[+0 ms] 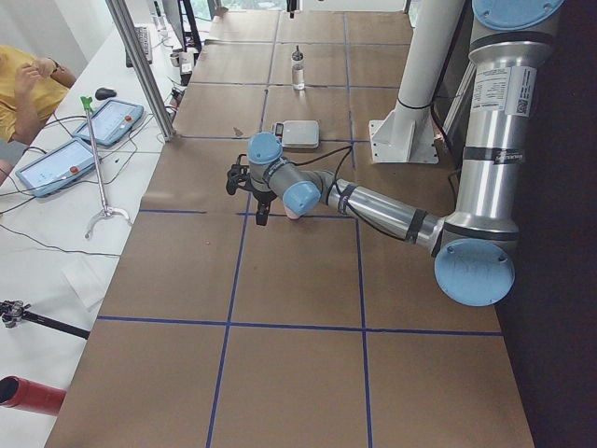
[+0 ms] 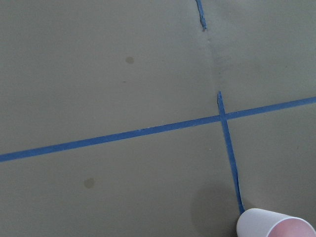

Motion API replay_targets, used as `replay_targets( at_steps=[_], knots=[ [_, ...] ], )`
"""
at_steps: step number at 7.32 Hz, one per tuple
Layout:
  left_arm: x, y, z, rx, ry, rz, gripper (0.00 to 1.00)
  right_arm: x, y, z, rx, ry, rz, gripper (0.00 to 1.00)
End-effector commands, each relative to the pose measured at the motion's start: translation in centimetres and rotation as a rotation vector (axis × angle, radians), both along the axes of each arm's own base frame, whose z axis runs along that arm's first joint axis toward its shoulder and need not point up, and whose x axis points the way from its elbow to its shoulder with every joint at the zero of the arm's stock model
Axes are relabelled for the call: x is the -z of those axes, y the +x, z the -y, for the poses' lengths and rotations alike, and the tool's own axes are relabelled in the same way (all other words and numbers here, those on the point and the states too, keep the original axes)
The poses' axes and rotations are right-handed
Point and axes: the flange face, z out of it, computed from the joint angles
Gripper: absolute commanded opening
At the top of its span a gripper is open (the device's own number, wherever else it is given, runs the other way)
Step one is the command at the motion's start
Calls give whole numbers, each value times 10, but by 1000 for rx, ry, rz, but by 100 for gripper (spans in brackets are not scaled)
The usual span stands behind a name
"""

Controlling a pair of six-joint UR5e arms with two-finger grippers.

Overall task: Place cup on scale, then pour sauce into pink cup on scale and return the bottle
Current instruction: 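Reach the left gripper down to the pink cup and grasp it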

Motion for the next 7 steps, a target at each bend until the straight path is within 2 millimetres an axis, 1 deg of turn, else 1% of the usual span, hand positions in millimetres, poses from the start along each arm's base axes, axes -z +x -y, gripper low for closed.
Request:
replay_targets(
  at_steps=[1, 2, 4, 5, 6, 7],
  knots=[
    [6, 67, -24, 17, -87, 1, 100, 1, -5, 1, 10, 1, -1, 100],
    [2, 101, -37, 38, -88, 47, 100, 1, -10, 1, 21, 3, 0, 100],
    [-3, 108, -43, 22, -94, 57, 98, 1, -16, 0, 32, 1, -1, 100],
    [-3, 109, -43, 19, -95, 57, 97, 1, -16, 0, 33, 1, -1, 100],
    [-4, 117, -49, 2, -97, 59, 94, 1, -17, 0, 35, 3, 0, 100],
    [-4, 123, -53, -12, -97, 59, 86, 1, -17, 0, 35, 3, 0, 100]
  ],
)
